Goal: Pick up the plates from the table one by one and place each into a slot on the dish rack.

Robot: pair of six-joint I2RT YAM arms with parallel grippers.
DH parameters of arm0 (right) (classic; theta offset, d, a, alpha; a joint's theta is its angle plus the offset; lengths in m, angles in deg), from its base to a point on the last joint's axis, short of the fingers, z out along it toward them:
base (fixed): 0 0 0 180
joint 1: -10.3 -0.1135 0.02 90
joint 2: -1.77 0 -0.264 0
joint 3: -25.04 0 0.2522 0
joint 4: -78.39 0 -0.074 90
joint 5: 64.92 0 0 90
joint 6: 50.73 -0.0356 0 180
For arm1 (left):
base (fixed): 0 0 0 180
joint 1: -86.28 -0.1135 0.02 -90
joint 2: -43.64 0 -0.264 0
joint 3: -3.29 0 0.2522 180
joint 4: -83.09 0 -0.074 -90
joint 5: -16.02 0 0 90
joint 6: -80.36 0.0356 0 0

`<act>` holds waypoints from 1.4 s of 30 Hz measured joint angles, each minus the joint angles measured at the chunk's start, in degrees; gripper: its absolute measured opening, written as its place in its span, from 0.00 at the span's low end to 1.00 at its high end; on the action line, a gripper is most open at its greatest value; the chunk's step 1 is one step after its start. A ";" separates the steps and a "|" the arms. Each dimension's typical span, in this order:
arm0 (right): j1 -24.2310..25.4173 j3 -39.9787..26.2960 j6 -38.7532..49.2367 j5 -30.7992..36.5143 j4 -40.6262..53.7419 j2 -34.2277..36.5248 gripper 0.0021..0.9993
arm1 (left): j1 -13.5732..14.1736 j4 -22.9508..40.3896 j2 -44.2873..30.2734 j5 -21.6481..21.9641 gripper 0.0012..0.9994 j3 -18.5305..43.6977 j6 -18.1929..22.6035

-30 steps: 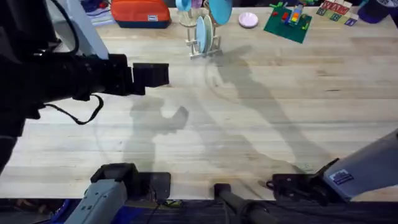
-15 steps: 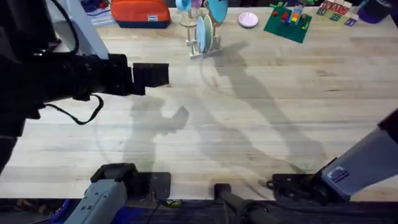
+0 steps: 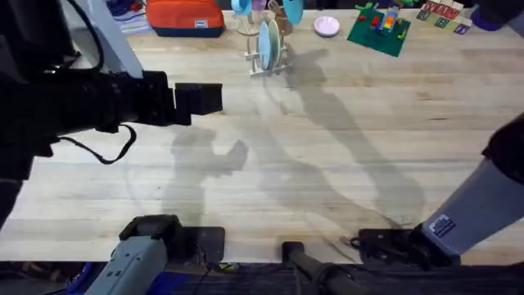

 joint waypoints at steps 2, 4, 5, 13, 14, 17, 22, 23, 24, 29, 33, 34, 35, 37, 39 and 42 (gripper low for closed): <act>0.49 0.00 0.00 0.01 0.02 0.20 0.03 | 0.00 0.00 0.00 0.00 1.00 0.00 0.00; 0.87 0.00 0.00 -0.02 0.06 0.22 0.03 | 0.00 -0.02 0.00 0.00 1.00 0.00 0.00; 0.99 0.00 0.00 -0.03 0.04 0.22 0.03 | 0.00 0.00 0.00 0.00 1.00 0.00 0.00; 1.03 0.00 -0.52 -0.06 0.18 0.29 0.03 | 0.00 0.00 0.00 0.00 1.00 0.00 0.00; 1.03 0.00 -0.83 -0.06 0.19 0.42 0.03 | 0.00 0.00 0.00 0.00 1.00 0.00 0.00; 1.01 0.00 -1.81 -0.31 0.19 1.24 0.03 | 0.00 0.00 0.00 0.00 1.00 0.00 0.00; 0.90 0.00 -3.60 -1.99 0.19 3.22 0.03 | 0.00 0.00 0.00 0.00 1.00 0.00 -0.01; 0.90 0.00 -3.95 -2.05 0.21 3.54 0.03 | 0.00 0.02 0.00 0.00 1.00 0.00 -0.06; 0.85 0.00 -4.38 -2.07 0.21 3.81 0.03 | 0.00 0.02 0.00 0.00 1.00 0.00 -0.20; 0.79 -0.02 -6.40 -2.22 0.15 4.05 0.03 | 0.00 0.04 0.00 0.00 1.00 0.00 -0.88; 0.81 -0.02 -7.19 -2.22 0.05 4.05 0.03 | 0.00 0.04 0.00 0.00 1.00 0.00 -1.05; 0.81 -0.02 -7.34 -2.22 -0.03 4.05 0.03 | 0.00 0.04 0.00 0.00 1.00 0.00 -1.05; 0.81 -0.02 -7.50 -2.22 0.00 4.05 0.03 | 0.00 0.04 0.00 0.00 1.00 0.00 -1.05; 0.79 -0.02 -7.54 -2.22 -0.01 4.07 0.03 | 0.00 0.04 0.00 0.00 1.00 0.00 -1.05; 0.79 -0.02 -7.55 -2.22 -0.03 4.09 0.03 | 0.00 0.04 0.00 0.00 1.00 0.00 -1.06; 0.80 -0.02 -7.52 -2.22 -0.09 4.44 0.03 | 0.00 0.04 0.00 0.00 1.00 0.00 -1.05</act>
